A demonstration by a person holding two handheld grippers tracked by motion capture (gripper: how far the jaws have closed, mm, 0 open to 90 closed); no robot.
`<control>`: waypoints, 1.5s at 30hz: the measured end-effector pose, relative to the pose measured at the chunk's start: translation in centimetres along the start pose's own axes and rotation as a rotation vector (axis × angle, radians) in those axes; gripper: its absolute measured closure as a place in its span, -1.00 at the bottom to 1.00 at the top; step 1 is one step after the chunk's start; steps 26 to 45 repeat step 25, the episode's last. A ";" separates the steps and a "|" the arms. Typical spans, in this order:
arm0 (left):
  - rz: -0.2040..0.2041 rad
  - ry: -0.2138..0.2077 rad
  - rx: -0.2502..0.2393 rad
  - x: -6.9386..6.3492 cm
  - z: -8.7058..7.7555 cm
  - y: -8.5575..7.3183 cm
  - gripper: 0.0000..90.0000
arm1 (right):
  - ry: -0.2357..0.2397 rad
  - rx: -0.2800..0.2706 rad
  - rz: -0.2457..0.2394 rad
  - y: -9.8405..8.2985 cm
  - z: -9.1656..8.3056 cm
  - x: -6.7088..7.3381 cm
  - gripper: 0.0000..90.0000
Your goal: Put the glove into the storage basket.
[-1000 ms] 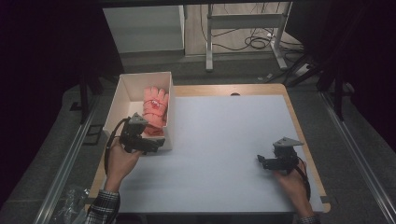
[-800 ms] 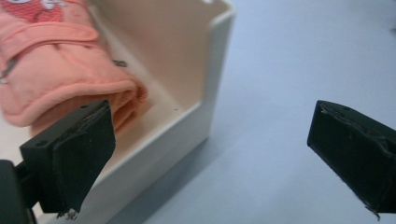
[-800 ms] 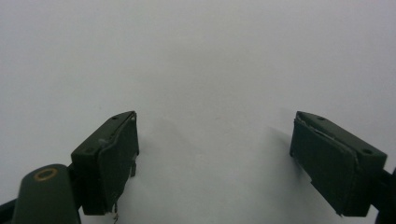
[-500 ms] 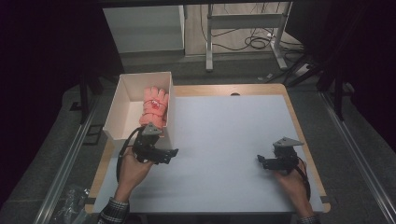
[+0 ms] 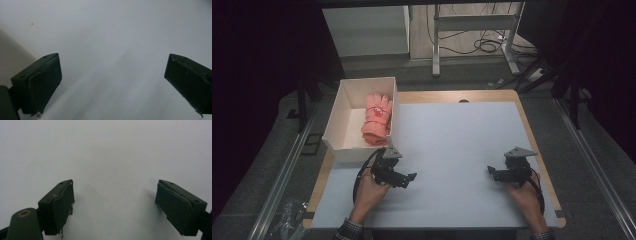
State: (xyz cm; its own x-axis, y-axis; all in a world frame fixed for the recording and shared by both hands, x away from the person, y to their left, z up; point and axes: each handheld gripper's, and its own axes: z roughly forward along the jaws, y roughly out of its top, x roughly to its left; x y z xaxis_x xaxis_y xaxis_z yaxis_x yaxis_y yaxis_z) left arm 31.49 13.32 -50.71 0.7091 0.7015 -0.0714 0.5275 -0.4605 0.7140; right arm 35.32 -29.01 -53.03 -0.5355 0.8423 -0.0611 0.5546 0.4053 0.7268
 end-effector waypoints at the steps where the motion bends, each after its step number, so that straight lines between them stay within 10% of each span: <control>1: -0.006 -0.004 0.004 -0.1 0.3 -0.2 -0.96 | 0.000 0.000 0.000 0.0 0.0 0.0 -0.65; 13: -0.023 0.001 0.025 -0.3 3.0 -2.8 -0.98 | 0.000 0.000 0.000 0.0 0.0 0.0 -0.65; 45: 0.007 0.042 0.042 -0.9 3.2 -2.8 -1.00 | -0.001 0.000 -0.001 0.0 0.0 0.0 -0.66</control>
